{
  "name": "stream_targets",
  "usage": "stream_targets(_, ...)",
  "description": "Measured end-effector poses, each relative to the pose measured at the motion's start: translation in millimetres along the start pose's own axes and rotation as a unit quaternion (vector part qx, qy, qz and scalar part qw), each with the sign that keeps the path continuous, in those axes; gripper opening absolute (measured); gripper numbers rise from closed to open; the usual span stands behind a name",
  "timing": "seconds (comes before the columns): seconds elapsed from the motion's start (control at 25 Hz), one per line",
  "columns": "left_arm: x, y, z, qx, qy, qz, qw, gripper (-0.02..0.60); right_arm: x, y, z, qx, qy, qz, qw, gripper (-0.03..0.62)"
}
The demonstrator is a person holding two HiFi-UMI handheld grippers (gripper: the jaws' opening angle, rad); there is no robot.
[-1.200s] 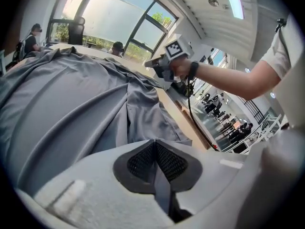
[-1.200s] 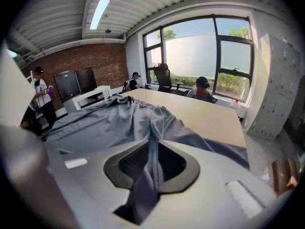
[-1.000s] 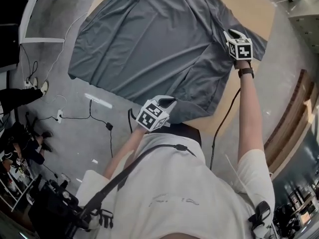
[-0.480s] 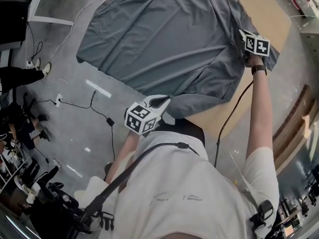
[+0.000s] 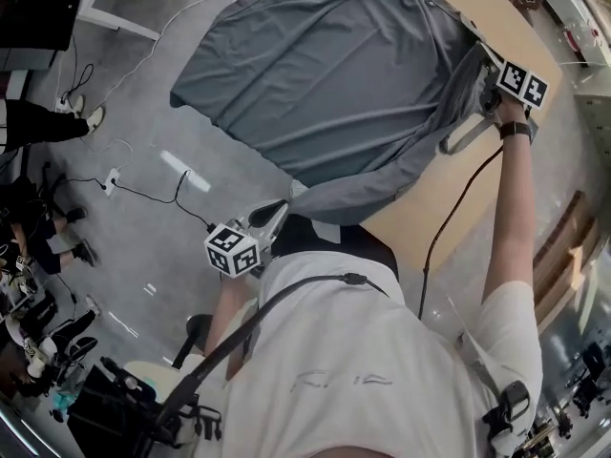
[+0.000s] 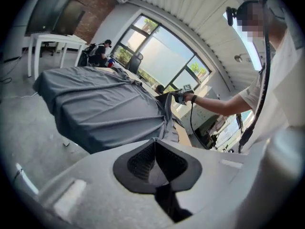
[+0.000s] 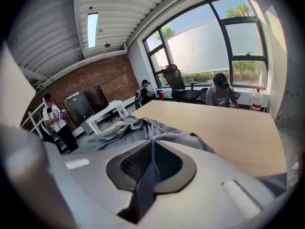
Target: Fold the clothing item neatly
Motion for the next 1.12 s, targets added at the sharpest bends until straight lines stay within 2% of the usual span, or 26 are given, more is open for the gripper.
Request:
stream_targets(0.2, -31.3, -42.3, 33.7, 0.03, -0.081, -0.088, 0.9923, 0.011, 25.9, 25.1, 18.3, 0.002, -0.003, -0.006, 1.0, 0.026)
stream_targets(0.36, -46.0, -62.2, 57.6, 0.054, -0.13, -0.163, 0.9765, 0.011, 48.7, 57.5, 38.6, 0.025, 0.009, -0.005, 1.0, 0.026)
stream_targets(0.44, -51.9, -70.2, 65.8, 0.067, -0.148, -0.187, 0.9689, 0.011, 56.9, 71.7, 48.0, 0.034, 0.021, -0.004, 0.999, 0.026)
stream_targets(0.68, -71.3, -79.4, 85.5, 0.111, -0.183, -0.201, 0.9561, 0.011, 80.3, 103.3, 58.0, 0.018, 0.05, 0.005, 0.999, 0.026)
stream_targets(0.8, -82.9, -75.1, 101.9, 0.139, -0.21, -0.199, 0.947, 0.012, 79.9, 125.8, 58.9, -0.006, 0.037, 0.027, 0.999, 0.033)
stream_targets(0.88, -88.2, -65.3, 114.7, 0.151, -0.226, -0.191, 0.9431, 0.014, 76.8, 139.6, 61.5, -0.028, 0.016, 0.037, 0.999, 0.082)
stream_targets(0.92, -88.8, -59.7, 120.0, 0.149, -0.231, -0.188, 0.9431, 0.015, 76.2, 143.8, 63.7, -0.039, 0.003, 0.037, 0.999, 0.127)
stream_targets(1.0, -88.0, -50.8, 126.2, 0.142, -0.231, -0.183, 0.9451, 0.044, 74.9, 146.6, 69.5, -0.051, -0.022, 0.035, 0.998, 0.166)
stream_targets(1.12, -84.7, -44.9, 127.4, 0.15, -0.212, -0.158, 0.9527, 0.061, 66.0, 139.6, 79.7, -0.042, -0.051, 0.041, 0.997, 0.173)
Point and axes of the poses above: the fingertips, and each gripper's own axes: y forward along the fingers, z to its left, x out of its top, the point moved 10 cm from there along -y, backward along the fingers, and after that the axes turned 11 degrees about z, right-handed, at the moved point
